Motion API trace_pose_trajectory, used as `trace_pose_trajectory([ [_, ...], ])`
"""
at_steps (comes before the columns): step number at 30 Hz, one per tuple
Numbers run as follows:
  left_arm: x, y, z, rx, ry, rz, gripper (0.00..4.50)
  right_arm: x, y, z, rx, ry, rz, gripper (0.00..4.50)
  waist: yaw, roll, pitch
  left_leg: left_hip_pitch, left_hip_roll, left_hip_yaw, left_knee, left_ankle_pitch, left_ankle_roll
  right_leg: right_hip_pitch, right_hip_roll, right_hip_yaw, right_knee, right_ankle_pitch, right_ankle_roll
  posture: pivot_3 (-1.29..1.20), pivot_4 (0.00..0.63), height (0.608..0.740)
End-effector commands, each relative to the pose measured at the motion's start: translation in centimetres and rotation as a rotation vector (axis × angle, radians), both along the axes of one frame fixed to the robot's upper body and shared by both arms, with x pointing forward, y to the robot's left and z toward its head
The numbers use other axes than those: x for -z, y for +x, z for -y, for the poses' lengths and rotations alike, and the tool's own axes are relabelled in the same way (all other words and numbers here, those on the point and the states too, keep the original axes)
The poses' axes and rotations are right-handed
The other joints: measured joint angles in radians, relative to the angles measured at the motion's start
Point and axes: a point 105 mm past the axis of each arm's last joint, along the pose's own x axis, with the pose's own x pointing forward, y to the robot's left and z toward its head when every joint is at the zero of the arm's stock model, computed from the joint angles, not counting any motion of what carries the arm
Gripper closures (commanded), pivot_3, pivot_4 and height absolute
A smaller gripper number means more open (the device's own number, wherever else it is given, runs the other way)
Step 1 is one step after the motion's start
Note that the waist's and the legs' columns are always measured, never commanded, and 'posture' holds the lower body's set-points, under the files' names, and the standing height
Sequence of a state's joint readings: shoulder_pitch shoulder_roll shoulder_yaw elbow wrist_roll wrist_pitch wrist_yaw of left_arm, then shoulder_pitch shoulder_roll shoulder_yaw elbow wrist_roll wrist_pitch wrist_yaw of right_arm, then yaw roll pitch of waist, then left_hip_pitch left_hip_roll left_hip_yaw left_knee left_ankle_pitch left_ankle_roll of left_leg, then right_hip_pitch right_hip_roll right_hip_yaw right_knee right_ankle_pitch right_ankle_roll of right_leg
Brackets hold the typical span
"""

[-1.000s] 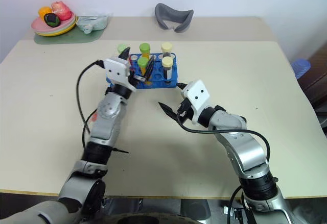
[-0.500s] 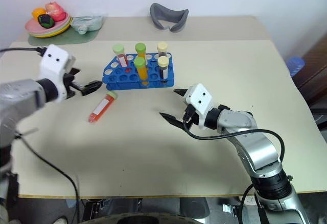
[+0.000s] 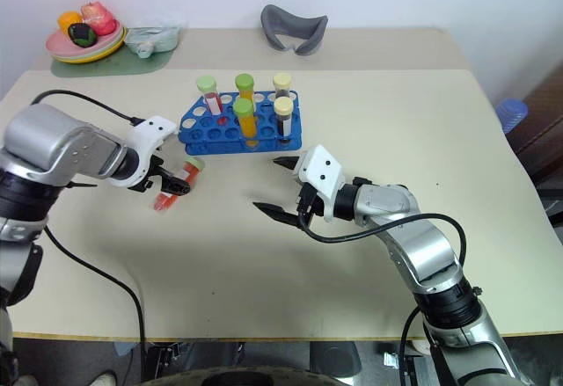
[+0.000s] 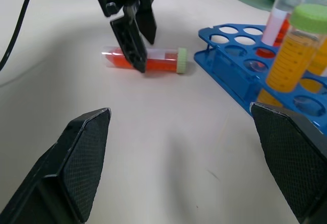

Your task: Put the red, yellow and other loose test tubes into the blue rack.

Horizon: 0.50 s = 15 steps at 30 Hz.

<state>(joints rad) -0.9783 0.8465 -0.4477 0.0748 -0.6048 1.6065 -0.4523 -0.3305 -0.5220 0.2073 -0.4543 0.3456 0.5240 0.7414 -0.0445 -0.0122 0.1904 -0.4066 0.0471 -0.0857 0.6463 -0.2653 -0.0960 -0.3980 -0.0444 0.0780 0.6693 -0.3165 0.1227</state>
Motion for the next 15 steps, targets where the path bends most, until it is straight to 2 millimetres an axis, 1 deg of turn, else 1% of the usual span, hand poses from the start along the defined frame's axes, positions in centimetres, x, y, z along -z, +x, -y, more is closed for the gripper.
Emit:
trace_pose_trajectory([
  [1,-0.6,0.7,0.4,-0.006,0.019,0.000,0.03,-1.2,-0.7,-0.2,-0.003,0.021,0.058,0.00,0.000,0.000,0.000,0.000,0.000,0.000,0.000,0.000,0.000,0.000,0.000,0.000,0.000,0.000,0.000,0.00,0.150,0.740],
  [3,-0.3,1.2,0.8,-0.007,0.029,-0.007,0.03,-1.2,-0.8,-0.2,0.003,0.023,0.056,0.00,0.001,0.000,0.000,0.000,0.000,0.000,0.000,0.000,0.000,0.000,0.000,0.000,0.000,0.000,0.000,0.00,0.150,0.740],
  [7,-0.3,1.9,0.9,-0.031,0.039,-0.017,0.03,-1.0,-1.3,-0.1,-0.005,0.015,0.043,0.00,0.001,0.001,-0.001,0.000,0.000,0.000,0.000,0.000,0.000,0.000,0.000,0.000,0.000,0.000,0.000,0.00,0.150,0.740],
  [13,-0.3,2.0,0.9,-0.047,0.047,-0.033,0.03,-0.7,-1.8,0.0,-0.023,0.003,0.025,0.00,0.000,0.001,-0.001,0.000,0.000,0.000,0.001,0.000,0.000,0.001,0.000,0.000,0.001,0.000,0.000,0.00,0.150,0.740],
  [15,-0.5,2.1,0.9,-0.057,0.035,-0.033,0.57,-0.7,-1.8,0.0,-0.024,0.004,0.027,0.00,0.000,0.001,-0.001,0.001,0.000,0.000,0.001,0.000,0.000,0.001,0.000,0.000,0.001,0.000,0.000,0.00,0.150,0.740],
])
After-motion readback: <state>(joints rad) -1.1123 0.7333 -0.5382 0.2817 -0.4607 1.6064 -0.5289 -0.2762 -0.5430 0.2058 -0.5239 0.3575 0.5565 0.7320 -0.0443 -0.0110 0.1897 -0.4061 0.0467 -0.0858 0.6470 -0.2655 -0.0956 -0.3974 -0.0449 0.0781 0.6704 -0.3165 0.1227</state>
